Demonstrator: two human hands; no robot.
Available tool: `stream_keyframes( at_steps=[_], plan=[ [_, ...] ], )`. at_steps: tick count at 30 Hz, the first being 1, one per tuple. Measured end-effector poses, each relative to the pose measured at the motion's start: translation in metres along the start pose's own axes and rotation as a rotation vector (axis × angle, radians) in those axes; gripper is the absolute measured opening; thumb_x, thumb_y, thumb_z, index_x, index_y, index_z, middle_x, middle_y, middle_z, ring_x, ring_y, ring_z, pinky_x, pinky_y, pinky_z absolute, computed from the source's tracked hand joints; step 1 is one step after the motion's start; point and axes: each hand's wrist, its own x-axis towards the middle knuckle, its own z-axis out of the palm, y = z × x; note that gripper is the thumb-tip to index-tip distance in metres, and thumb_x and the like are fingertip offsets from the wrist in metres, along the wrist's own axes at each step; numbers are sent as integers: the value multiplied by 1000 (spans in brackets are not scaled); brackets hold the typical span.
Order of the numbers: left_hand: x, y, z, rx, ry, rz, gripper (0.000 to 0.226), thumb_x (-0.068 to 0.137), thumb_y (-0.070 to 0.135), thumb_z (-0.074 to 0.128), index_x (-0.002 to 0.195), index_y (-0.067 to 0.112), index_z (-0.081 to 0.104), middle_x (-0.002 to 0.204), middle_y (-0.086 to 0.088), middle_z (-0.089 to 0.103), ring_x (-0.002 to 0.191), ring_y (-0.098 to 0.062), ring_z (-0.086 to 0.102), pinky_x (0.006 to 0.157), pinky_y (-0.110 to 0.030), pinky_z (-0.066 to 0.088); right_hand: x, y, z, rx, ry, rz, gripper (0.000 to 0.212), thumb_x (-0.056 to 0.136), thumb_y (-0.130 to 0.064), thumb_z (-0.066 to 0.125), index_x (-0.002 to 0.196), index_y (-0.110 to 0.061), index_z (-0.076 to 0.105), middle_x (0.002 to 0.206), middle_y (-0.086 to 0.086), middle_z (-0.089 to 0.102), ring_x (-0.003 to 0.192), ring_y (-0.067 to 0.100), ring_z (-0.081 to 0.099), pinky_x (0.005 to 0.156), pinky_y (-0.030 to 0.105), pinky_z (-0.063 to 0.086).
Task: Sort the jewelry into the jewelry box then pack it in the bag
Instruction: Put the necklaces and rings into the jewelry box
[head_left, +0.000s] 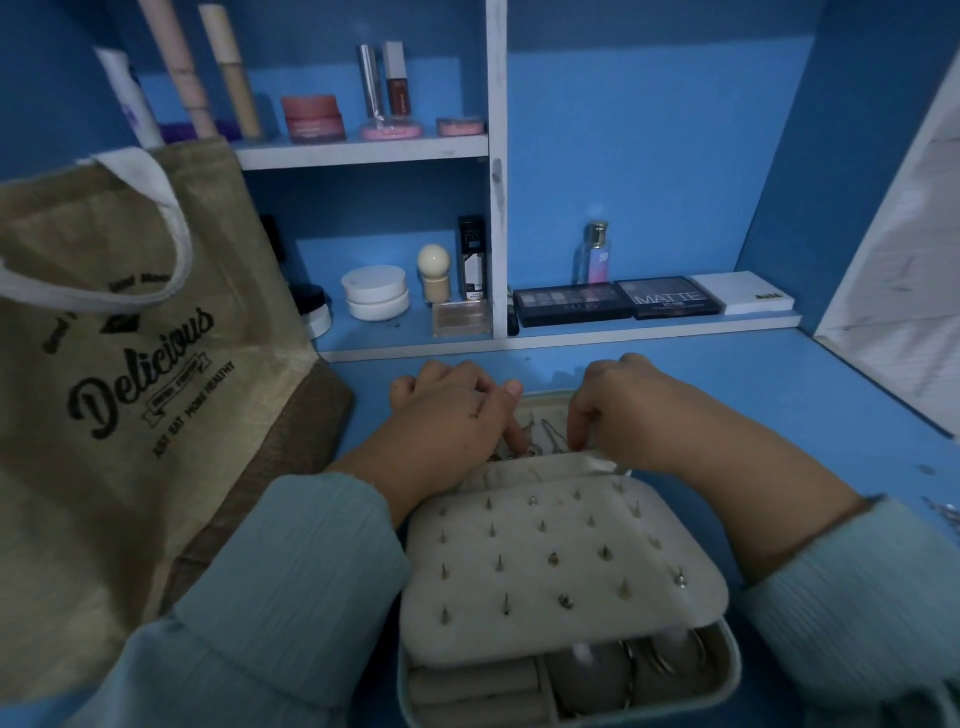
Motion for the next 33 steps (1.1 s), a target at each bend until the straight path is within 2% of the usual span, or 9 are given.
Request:
stream_keyframes(
  at_steps=[7, 9, 12, 17, 20, 23, 28, 31, 33],
  plan=[
    [4, -10, 8, -138, -76, -50, 58, 91, 56, 12, 82, 39, 66, 110, 18, 44, 121, -10, 28, 101, -27, 10, -4, -6, -5, 96, -163, -70, 36, 93, -4, 41, 90, -33, 61, 98, -5, 45, 96, 11, 30, 87, 27, 40],
    [3, -8, 6, -131, -49, -42, 57, 94, 53, 11, 81, 41, 65, 109, 17, 44, 118, -8, 28, 102, -27, 10, -3, -5, -5, 104, -128, -48, 37, 91, -2, 42, 86, -35, 58, 94, -6, 42, 96, 12, 30, 83, 25, 38],
    [2, -3, 2, -33, 36, -35, 60, 98, 47, 13, 80, 36, 69, 112, 16, 46, 114, -7, 29, 101, -28, 11, 0, -2, -1, -3, -57, 10, 31, 87, -1, 48, 88, -28, 63, 98, -4, 41, 104, 18, 33, 86, 31, 41],
    [2, -1, 4, 19, 5, -19, 59, 98, 46, 14, 67, 33, 62, 109, 15, 48, 110, -6, 29, 98, -28, 10, -2, -8, -1, 2, -152, -39, 36, 92, -3, 39, 99, -27, 65, 106, -5, 45, 105, 15, 31, 89, 30, 41],
    [4, -4, 6, -38, -24, -35, 59, 96, 50, 12, 79, 28, 65, 97, 19, 44, 111, -7, 30, 96, -27, 11, -4, -7, -5, 41, -179, -63, 37, 92, -3, 37, 102, -25, 66, 104, -6, 46, 111, 18, 33, 90, 27, 39],
    [5, -6, 6, -66, -31, -45, 61, 96, 50, 12, 85, 26, 67, 90, 22, 43, 108, -7, 30, 95, -25, 11, -3, -5, -3, 70, -132, -59, 35, 92, -4, 40, 100, -28, 65, 90, -9, 39, 103, 16, 32, 82, 24, 36],
    [3, -2, 6, -17, -13, -27, 55, 98, 47, 14, 79, 35, 64, 111, 13, 47, 111, -7, 28, 94, -25, 9, -2, -6, 0, 53, -105, -77, 46, 88, 4, 37, 103, -32, 62, 99, -4, 41, 99, 14, 30, 86, 26, 38],
    [3, -1, 5, -21, -34, -31, 53, 98, 47, 14, 74, 35, 60, 112, 12, 49, 113, -8, 30, 96, -27, 11, -3, -7, -2, 98, -138, -85, 44, 89, 4, 37, 96, -30, 64, 111, 0, 49, 110, 17, 34, 95, 31, 40],
    [3, -1, 5, -16, -35, -27, 54, 98, 47, 13, 81, 34, 63, 111, 11, 48, 113, -8, 30, 94, -26, 11, -3, -6, -2, 114, -124, -90, 42, 89, 4, 38, 95, -29, 64, 106, 0, 49, 107, 17, 35, 91, 28, 40]
  ],
)
